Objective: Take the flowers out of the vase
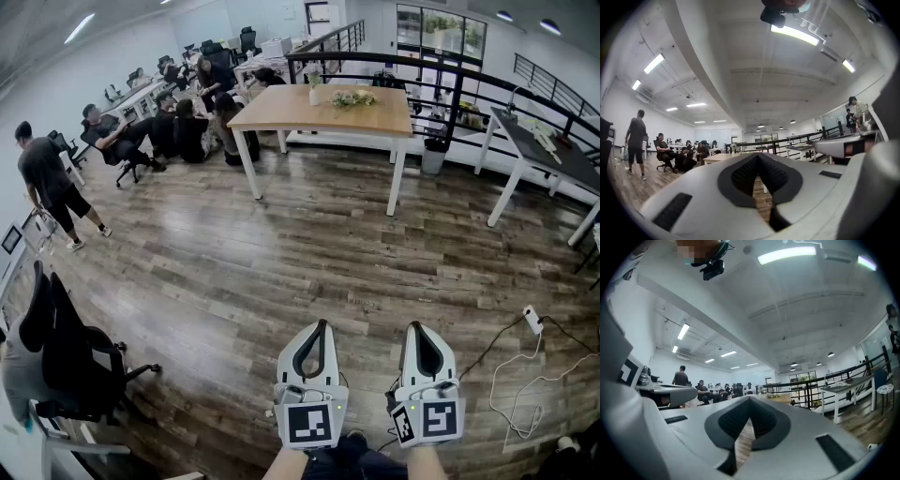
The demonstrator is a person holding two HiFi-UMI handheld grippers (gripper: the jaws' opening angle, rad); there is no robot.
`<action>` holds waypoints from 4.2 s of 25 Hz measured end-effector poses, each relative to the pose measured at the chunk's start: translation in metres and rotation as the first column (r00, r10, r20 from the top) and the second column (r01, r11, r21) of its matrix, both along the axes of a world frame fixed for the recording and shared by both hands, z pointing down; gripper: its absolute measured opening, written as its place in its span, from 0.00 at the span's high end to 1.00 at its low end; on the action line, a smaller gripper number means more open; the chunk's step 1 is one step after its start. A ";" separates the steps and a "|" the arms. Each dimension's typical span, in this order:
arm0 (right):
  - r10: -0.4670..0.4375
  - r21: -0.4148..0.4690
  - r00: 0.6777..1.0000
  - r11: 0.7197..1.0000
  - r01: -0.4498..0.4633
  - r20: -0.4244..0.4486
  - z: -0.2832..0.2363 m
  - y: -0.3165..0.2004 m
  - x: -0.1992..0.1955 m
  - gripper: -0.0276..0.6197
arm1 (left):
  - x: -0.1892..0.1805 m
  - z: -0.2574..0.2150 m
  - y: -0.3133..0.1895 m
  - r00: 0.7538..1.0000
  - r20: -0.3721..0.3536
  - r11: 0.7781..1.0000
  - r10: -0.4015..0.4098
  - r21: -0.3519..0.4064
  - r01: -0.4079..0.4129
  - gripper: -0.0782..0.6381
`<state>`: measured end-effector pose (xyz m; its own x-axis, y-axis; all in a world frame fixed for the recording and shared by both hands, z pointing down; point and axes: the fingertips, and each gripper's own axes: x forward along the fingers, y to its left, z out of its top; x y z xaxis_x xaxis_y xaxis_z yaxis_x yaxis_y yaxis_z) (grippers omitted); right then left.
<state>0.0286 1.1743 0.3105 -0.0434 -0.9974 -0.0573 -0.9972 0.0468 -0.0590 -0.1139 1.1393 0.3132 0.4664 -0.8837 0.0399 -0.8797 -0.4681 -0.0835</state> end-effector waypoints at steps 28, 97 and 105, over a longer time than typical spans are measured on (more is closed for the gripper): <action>-0.067 -0.009 0.997 0.998 0.068 0.040 0.013 -0.005 0.034 0.97 | 0.031 0.003 0.004 0.998 -0.010 0.998 -0.062 -0.004 0.062 0.84; -0.136 -0.062 0.990 0.988 0.138 0.032 0.031 -0.457 0.013 0.97 | 0.022 0.023 -0.439 0.993 -0.064 0.993 -0.102 -0.059 0.099 0.84; -0.157 -0.046 0.987 0.986 0.159 0.046 0.030 -0.515 0.045 0.97 | 0.053 0.021 -0.491 0.991 -0.058 0.992 -0.117 -0.045 0.115 0.85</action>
